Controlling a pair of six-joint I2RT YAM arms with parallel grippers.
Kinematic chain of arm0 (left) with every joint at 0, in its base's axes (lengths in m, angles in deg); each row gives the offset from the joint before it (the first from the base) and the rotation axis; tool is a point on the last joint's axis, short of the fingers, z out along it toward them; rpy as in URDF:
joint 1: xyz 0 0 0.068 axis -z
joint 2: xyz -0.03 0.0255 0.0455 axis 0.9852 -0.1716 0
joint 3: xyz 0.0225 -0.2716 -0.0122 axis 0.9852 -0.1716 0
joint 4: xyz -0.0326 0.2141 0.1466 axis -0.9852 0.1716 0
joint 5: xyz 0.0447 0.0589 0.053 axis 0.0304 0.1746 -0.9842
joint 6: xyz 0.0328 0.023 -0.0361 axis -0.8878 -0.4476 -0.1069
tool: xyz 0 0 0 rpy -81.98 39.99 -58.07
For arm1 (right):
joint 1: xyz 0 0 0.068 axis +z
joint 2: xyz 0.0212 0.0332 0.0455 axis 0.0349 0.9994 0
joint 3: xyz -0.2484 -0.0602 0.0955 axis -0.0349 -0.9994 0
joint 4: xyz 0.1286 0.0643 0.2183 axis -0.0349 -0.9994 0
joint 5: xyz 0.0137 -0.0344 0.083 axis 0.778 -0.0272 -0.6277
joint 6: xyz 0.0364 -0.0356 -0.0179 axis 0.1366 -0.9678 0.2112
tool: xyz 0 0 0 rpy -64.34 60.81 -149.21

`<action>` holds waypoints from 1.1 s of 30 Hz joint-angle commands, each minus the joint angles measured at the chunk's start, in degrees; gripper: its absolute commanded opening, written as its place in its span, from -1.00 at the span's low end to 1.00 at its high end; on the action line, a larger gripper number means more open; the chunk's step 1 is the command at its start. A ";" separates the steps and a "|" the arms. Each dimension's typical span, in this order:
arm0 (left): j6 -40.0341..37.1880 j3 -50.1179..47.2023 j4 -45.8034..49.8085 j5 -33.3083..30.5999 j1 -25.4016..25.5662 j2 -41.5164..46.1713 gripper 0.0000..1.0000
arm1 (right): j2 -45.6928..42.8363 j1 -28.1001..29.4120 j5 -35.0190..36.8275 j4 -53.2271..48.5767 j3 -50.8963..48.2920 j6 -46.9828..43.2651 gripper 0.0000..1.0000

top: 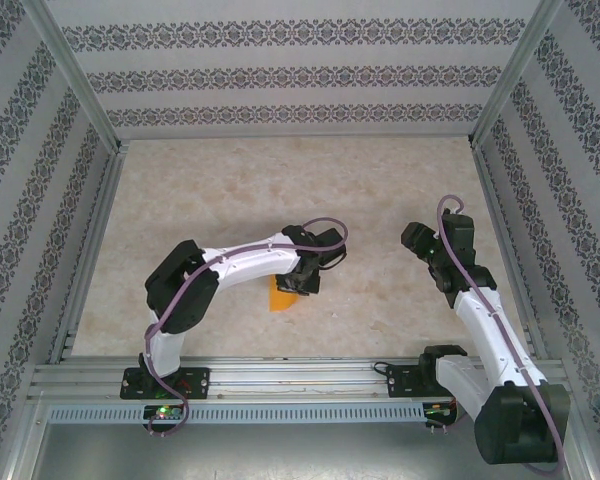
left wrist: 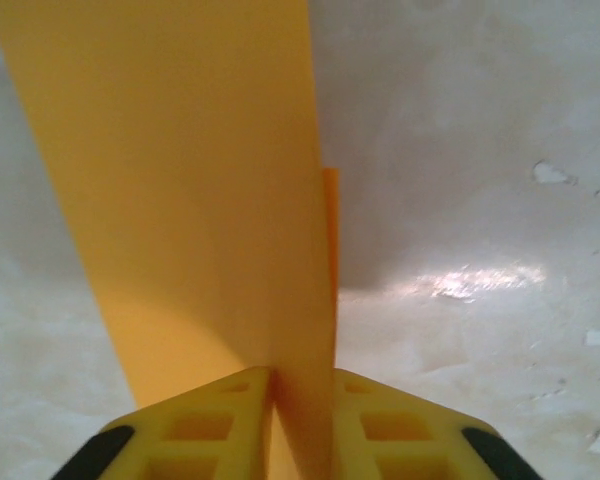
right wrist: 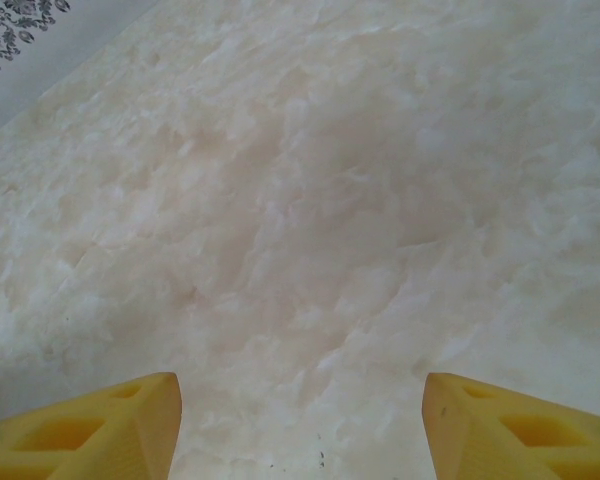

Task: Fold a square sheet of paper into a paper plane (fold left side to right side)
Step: Turn over the paper at the center of the table.

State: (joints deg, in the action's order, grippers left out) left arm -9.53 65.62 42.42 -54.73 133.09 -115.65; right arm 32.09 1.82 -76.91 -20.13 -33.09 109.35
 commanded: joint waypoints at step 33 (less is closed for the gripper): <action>-8.48 -35.99 -45.74 13.42 -20.63 41.07 -0.18 | 22.42 10.73 -36.08 4.32 5.60 7.19 -0.45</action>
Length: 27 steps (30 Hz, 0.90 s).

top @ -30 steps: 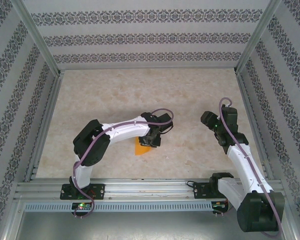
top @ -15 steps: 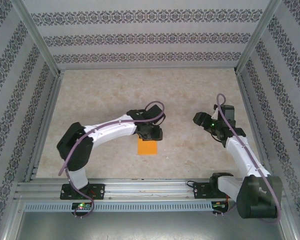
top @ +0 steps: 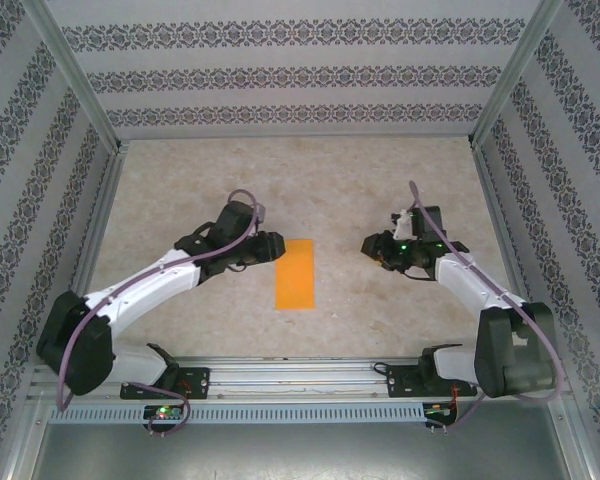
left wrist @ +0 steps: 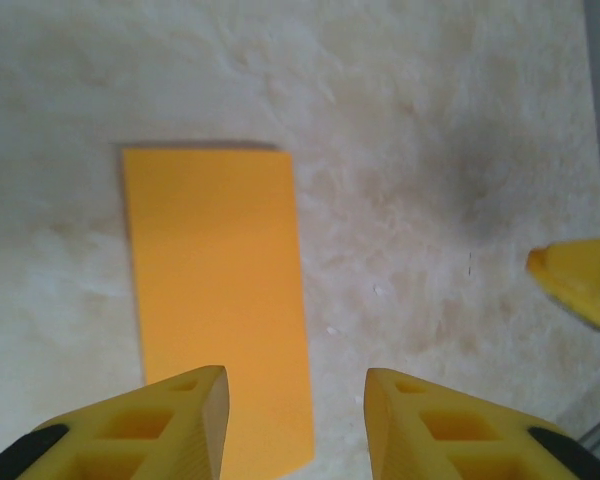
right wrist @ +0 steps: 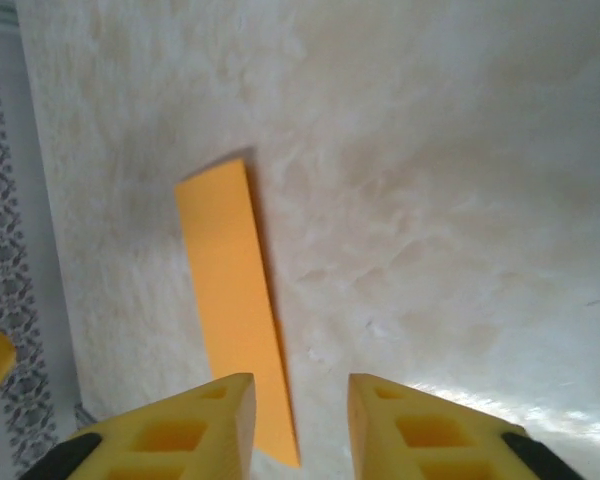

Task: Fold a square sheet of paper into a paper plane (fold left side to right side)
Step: Turn over the paper at the center of the table, then third fold the triangle at the center of the table.

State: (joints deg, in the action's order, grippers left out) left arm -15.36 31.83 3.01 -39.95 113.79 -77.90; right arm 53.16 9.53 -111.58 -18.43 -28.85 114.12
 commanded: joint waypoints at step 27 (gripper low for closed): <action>-4.33 -12.62 -9.73 -2.41 -7.00 8.41 -0.18 | 26.36 22.08 6.25 10.16 11.27 6.31 -1.00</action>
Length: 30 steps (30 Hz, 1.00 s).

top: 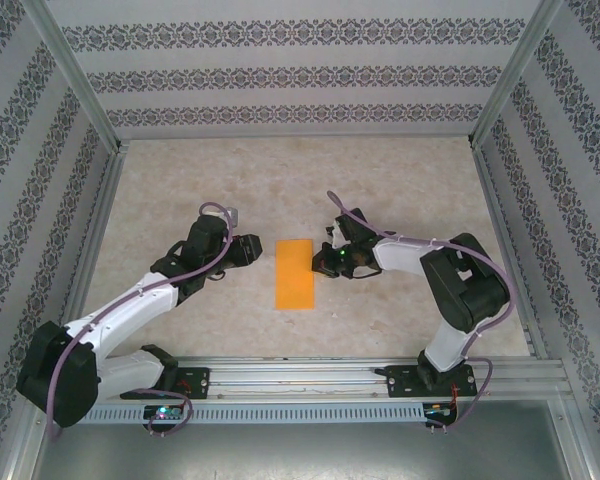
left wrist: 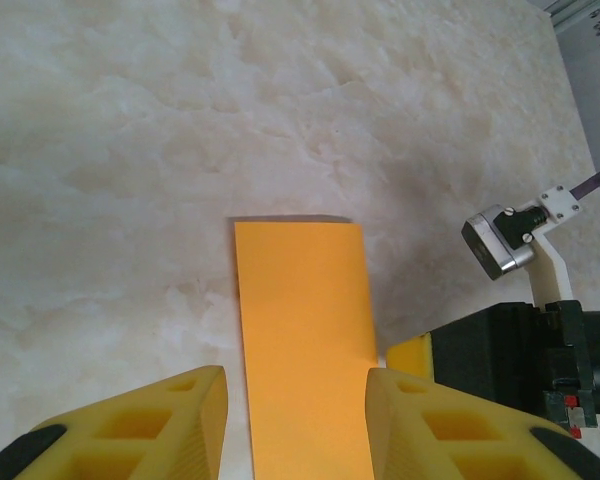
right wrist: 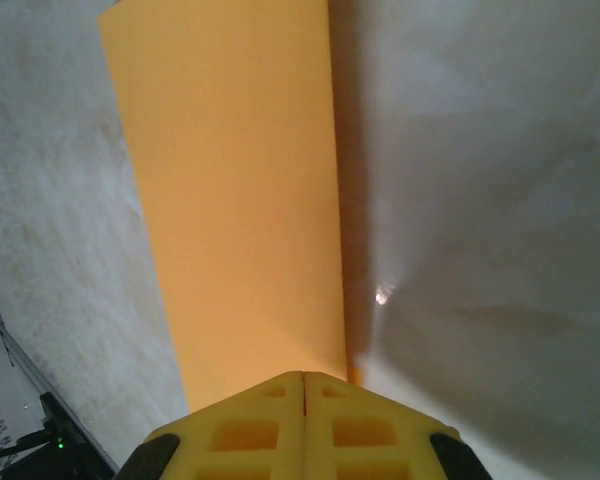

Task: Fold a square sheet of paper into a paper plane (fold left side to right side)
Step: Third fold the triangle at the center of the table.

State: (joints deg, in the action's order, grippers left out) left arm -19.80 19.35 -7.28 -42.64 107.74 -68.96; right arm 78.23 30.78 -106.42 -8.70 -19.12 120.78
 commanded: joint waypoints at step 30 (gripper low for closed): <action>3.26 7.88 3.57 25.08 -1.49 -27.82 -0.22 | 5.24 1.42 4.83 -6.78 3.41 -4.55 -1.00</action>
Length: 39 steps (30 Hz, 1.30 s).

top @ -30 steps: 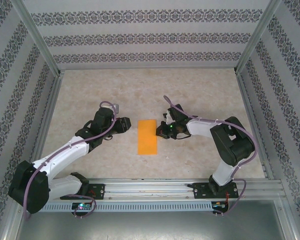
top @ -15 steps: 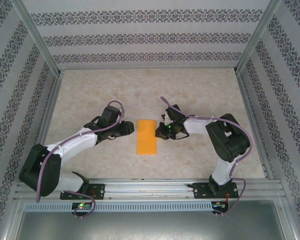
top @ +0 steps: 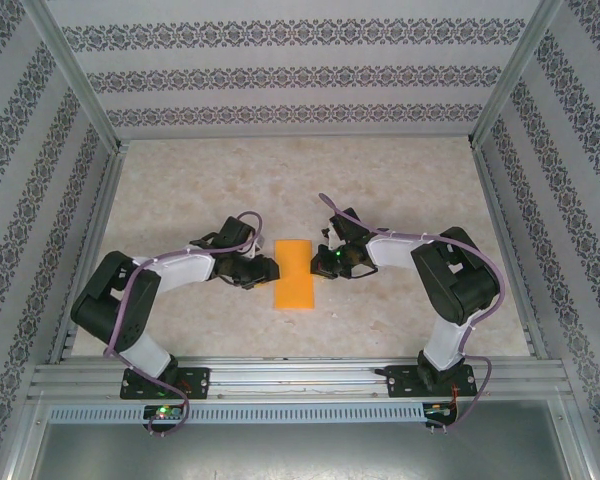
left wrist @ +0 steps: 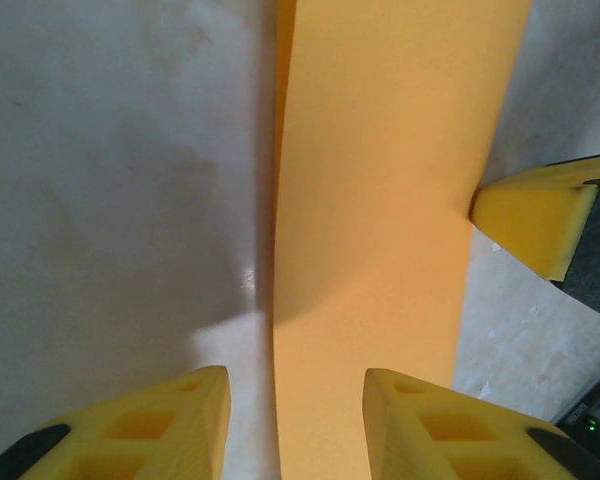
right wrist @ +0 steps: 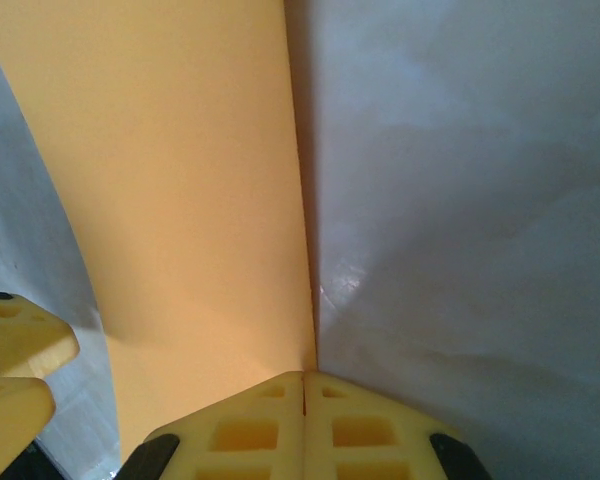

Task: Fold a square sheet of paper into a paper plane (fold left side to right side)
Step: Third fold the triangle at the center of the table.

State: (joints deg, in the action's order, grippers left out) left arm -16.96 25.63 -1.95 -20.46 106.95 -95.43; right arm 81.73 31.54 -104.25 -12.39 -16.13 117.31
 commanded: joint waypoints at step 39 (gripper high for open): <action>9.55 -0.38 -9.41 6.93 -0.39 -1.62 -1.00 | -15.72 1.49 9.16 0.92 -5.82 -10.83 -0.42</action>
State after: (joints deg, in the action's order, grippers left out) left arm -9.31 24.73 -10.62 -14.88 106.95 -98.38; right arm 70.43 31.94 -98.09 -12.72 -19.60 110.58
